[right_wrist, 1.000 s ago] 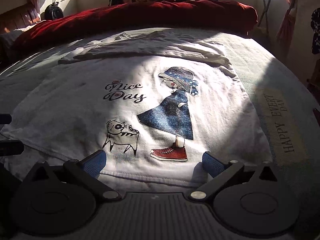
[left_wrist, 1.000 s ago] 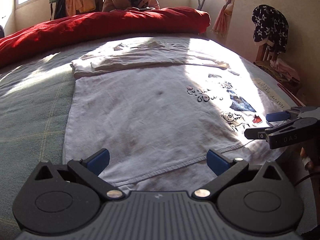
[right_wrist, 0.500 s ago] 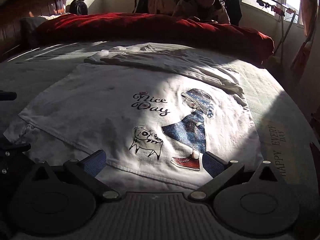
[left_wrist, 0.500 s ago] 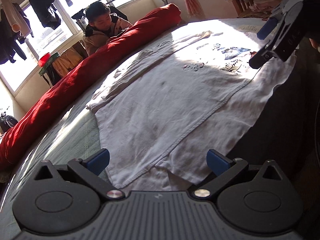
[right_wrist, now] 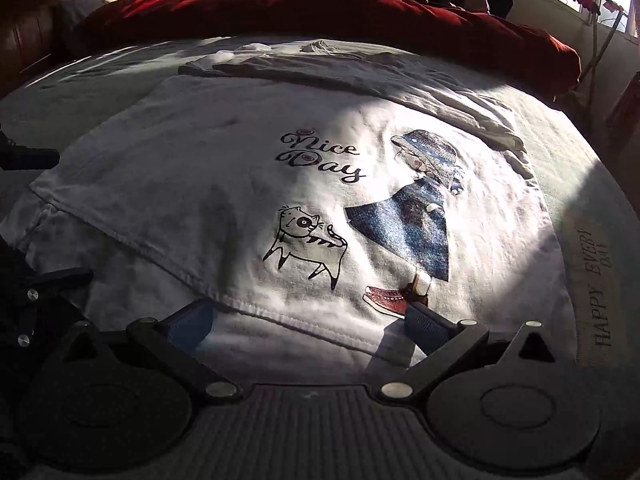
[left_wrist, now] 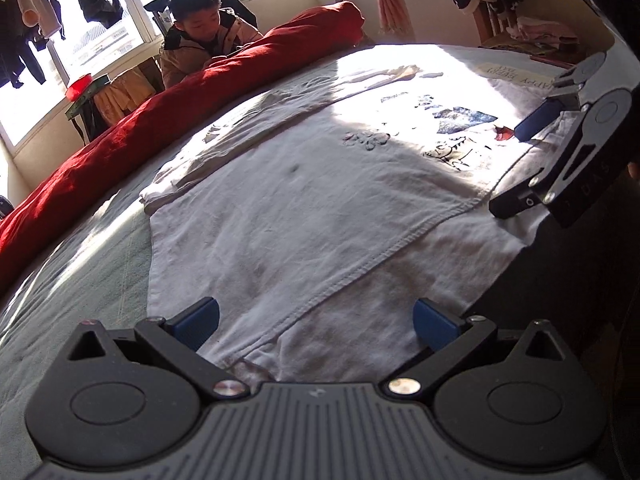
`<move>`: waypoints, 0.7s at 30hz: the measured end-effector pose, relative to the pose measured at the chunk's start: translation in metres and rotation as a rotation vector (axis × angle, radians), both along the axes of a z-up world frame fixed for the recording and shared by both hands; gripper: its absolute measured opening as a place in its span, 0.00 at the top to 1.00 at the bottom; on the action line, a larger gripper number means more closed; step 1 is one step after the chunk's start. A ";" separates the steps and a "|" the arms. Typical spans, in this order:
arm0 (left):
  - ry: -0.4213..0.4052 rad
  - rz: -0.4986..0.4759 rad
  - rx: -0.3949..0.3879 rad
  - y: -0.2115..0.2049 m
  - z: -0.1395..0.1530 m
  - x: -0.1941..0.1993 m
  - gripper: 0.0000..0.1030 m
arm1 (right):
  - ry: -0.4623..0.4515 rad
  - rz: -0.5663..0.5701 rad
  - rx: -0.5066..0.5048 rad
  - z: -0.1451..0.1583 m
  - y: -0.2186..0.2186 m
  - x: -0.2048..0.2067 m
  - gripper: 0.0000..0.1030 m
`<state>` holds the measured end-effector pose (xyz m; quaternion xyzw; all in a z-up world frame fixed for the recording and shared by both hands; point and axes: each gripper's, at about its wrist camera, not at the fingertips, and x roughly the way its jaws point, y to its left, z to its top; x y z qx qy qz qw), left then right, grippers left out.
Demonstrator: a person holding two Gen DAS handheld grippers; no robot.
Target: Fold clothes
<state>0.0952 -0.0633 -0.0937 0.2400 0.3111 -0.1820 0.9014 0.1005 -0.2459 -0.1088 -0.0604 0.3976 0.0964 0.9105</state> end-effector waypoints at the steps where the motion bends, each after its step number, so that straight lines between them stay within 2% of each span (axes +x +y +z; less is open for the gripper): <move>1: 0.017 0.005 -0.007 0.004 -0.001 -0.002 0.01 | -0.019 0.007 -0.004 -0.001 0.000 -0.008 0.00; 4: 0.035 0.007 0.010 0.011 -0.003 -0.008 0.01 | -0.025 0.039 -0.037 0.000 -0.004 -0.024 0.00; 6: 0.010 -0.016 0.037 0.007 0.002 -0.013 0.01 | -0.014 0.048 -0.060 0.004 -0.005 -0.028 0.00; 8: -0.014 -0.047 0.041 0.000 0.008 -0.015 0.01 | -0.039 0.057 -0.089 0.011 -0.006 -0.032 0.00; 14: -0.025 -0.099 -0.014 -0.034 0.019 0.006 0.01 | -0.086 0.027 -0.087 0.022 -0.012 -0.020 0.00; 18: 0.044 -0.083 -0.095 -0.046 0.013 0.023 0.01 | -0.065 -0.052 -0.045 0.016 -0.026 -0.006 0.00; 21: 0.091 -0.047 -0.138 -0.037 0.002 0.025 0.01 | -0.035 -0.110 0.025 0.004 -0.048 -0.012 0.00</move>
